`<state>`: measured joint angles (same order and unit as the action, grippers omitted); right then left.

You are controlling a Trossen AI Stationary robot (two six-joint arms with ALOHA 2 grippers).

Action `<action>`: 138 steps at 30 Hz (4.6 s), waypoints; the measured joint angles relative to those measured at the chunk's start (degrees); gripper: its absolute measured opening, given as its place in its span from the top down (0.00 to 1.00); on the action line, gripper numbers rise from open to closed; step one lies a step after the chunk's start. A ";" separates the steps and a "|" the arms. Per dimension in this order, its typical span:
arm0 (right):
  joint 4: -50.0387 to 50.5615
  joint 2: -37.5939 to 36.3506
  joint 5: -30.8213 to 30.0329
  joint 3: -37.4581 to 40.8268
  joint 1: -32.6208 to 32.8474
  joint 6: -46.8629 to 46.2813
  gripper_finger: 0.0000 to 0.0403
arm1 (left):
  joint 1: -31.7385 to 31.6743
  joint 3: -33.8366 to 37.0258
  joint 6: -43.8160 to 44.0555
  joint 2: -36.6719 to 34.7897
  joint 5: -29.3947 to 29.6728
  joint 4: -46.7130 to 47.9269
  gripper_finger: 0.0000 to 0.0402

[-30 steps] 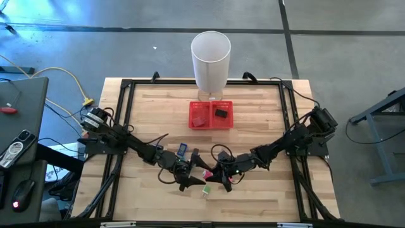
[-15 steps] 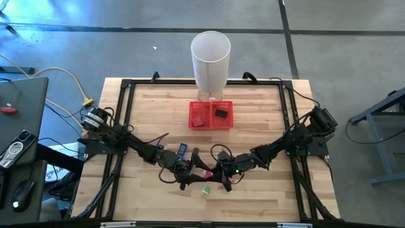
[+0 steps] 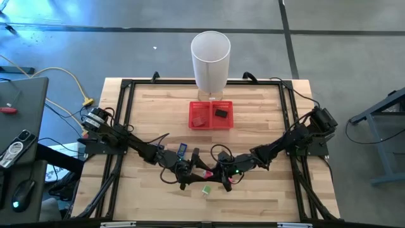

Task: Pick & Place Office items
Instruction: Put the white pink charger adapter into the left red bin

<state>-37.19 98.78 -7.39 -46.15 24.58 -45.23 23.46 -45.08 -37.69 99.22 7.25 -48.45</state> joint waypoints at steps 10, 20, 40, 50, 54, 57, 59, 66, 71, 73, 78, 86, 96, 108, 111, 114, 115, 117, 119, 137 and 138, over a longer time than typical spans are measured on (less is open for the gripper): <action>0.59 0.00 -0.38 0.00 0.00 0.00 0.70 | 0.00 0.00 -3.22 0.00 0.11 0.96 0.45; 0.61 0.00 -0.20 0.00 0.00 0.00 0.70 | 0.00 0.00 -3.21 0.00 0.11 0.87 0.58; 7.58 0.00 1.50 -0.04 -0.01 0.19 0.21 | 2.11 0.04 13.36 0.00 5.03 4.38 0.69; 13.35 0.00 1.82 -0.04 0.04 -0.20 0.17 | 4.39 -0.04 24.62 -6.51 14.95 19.56 0.69; 13.43 0.00 1.83 -0.04 0.12 -0.21 0.17 | 5.34 -0.04 25.77 -10.71 20.04 24.86 0.69; 13.42 0.00 1.48 -0.04 0.48 -0.20 0.17 | 4.74 -0.46 28.12 -12.92 25.69 28.83 0.68; 13.49 0.00 1.23 -0.04 0.64 -0.20 0.17 | 3.54 -0.81 30.56 -13.35 29.45 31.76 0.68; 13.53 0.00 -0.51 -0.04 1.36 -0.20 0.16 | -3.70 -1.64 37.06 -13.18 30.91 35.53 0.68; 13.70 0.00 -1.52 -0.04 2.30 -0.13 0.16 | -9.56 -2.37 38.65 -13.16 30.82 38.80 0.68; 13.77 0.00 -1.57 -0.04 2.58 -0.03 0.16 | -11.80 -2.98 40.32 -13.16 29.69 40.76 0.68; 13.83 0.00 -1.65 -0.04 2.91 0.00 0.16 | -16.67 -4.66 43.35 -13.14 27.50 44.29 0.68; 13.85 0.00 -1.65 -0.02 2.91 0.01 0.16 | -22.38 -5.48 48.05 -12.56 27.39 46.41 0.68; 14.30 0.00 -3.45 0.02 2.93 0.02 0.16 | -28.72 -5.53 51.93 -8.14 24.09 46.05 0.68; 14.67 0.00 -3.99 0.02 2.93 0.45 0.16 | -32.87 -6.08 51.92 -3.74 21.13 42.41 0.68; 15.07 0.00 -4.56 0.02 2.93 0.46 0.16 | -34.24 -6.36 52.55 -2.81 19.17 40.09 0.68; 15.52 0.00 -4.69 0.02 2.93 0.48 0.16 | -35.21 -6.33 52.62 -2.36 18.29 40.03 0.68; 15.75 0.01 -4.69 0.02 2.93 0.47 0.16 | -35.50 -6.43 52.63 -2.01 17.91 39.71 0.68; 15.84 0.00 -4.69 0.02 2.93 0.48 0.16 | -35.80 -6.32 52.63 -1.88 17.16 40.48 0.68; 15.96 0.00 -4.69 0.02 2.93 0.48 0.16 | -36.01 -6.44 52.78 -1.29 16.55 39.19 0.68; 15.52 0.00 -4.58 0.02 2.91 1.89 0.16 | -36.59 -6.36 54.49 -1.14 12.33 39.04 0.68; 15.49 0.00 -4.58 0.02 2.91 1.53 0.16 | -36.59 -6.36 54.25 -1.14 12.33 39.04 0.68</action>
<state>-21.69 98.78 -11.97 -46.13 27.49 -43.71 -13.13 -51.44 16.56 98.08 19.57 -9.40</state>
